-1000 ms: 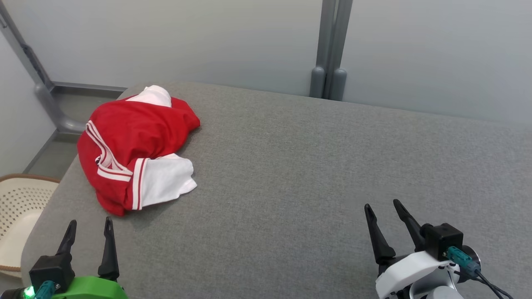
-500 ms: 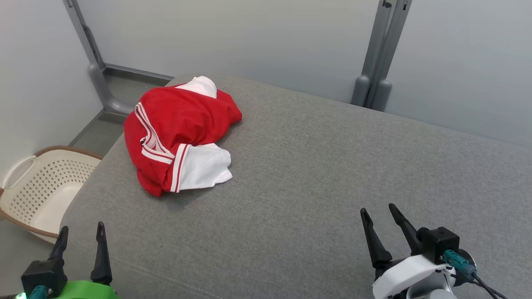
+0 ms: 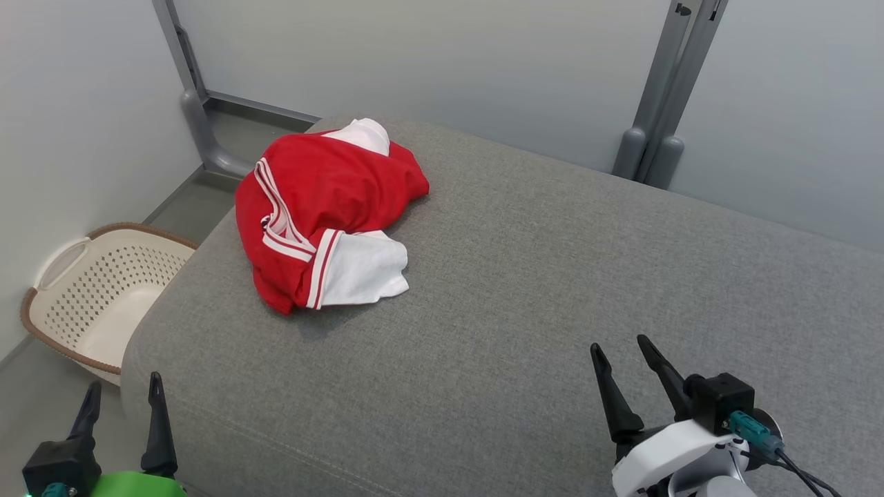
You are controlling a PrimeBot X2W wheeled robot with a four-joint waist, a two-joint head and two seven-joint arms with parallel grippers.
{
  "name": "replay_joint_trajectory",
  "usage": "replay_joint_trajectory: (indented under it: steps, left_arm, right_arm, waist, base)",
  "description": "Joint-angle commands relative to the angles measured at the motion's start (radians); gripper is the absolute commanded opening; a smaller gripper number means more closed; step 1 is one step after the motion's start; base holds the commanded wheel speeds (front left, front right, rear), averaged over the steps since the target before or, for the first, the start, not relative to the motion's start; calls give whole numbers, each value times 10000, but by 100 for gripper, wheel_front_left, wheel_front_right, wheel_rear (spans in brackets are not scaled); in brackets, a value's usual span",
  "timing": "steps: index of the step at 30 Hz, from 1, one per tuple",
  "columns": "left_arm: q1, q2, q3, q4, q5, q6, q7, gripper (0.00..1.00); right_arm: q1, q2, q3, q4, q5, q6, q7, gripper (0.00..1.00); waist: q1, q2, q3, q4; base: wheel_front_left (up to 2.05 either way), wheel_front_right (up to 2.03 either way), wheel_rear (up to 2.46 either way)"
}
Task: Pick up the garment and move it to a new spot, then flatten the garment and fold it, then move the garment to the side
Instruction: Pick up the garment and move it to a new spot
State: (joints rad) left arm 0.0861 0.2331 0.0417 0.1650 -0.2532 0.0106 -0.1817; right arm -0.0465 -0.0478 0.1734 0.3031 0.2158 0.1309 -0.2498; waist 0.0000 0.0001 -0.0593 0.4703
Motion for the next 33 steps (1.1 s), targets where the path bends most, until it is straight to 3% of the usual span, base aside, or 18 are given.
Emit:
replay_joint_trajectory:
  steps: [1, 10, 20, 33]
  left_arm:
    - [92, 32, 38, -35, -55, 73, -57, 100]
    - [-466, 97, -19, 150, -218, 2, -66, 100]
    - [-2445, 445, 200, 762, -701, -412, -270, 100]
    - [-6256, 1925, 660, 1982, -1239, -1036, -386, 100]
  right_arm:
    - [-104, -45, 4, 44, -1, -3, -66, 100]
    - [-105, -44, -127, 74, -137, -3, -90, 100]
    - [-651, -45, -669, -396, -861, -3, 130, 100]
    - [-1387, -42, -1974, -1343, -1581, -5, 96, 100]
  waist:
    - [0, -1, 33, 14]
    - [0, -1, 174, -146]
    - [0, -1, 1323, -1502]
    - [0, -1, 3459, -3414]
  base:
    - [0, 0, 0]
    - [0, 0, 0]
    - [0, 0, 0]
    - [0, 0, 0]
